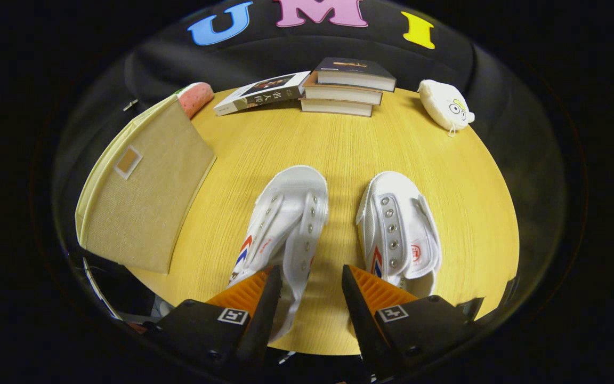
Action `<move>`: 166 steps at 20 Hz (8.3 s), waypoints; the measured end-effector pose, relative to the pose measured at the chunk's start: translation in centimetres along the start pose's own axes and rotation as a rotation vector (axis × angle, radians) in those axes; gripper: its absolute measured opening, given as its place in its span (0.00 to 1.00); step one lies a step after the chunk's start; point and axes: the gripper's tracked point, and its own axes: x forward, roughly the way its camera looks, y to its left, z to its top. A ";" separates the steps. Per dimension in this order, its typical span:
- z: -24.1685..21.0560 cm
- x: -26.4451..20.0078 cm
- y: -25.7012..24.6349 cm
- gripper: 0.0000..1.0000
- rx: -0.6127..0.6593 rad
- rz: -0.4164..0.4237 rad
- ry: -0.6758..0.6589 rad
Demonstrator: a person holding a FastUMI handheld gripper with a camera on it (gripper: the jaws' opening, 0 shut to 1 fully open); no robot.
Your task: Open the storage box then place both shoes into the box .Put the left shoe in first, then the right shoe, with the right side of both shoes facing outward in a uniform manner.
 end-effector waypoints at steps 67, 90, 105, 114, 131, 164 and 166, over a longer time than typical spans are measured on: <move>16.6 -5.0 35.8 0.92 0.504 0.342 0.125; 11.7 -14.4 2.9 0.98 0.151 0.137 -0.169; -0.6 -5.7 -14.2 0.93 -0.109 -0.222 0.024; 2.9 -1.7 -14.0 0.74 -0.004 -0.239 -0.095; 2.9 -3.1 -12.6 0.06 0.251 -0.186 -0.044; 16.0 -7.2 23.4 0.06 0.178 0.007 0.073; 15.9 -7.6 24.0 0.06 0.185 0.027 0.072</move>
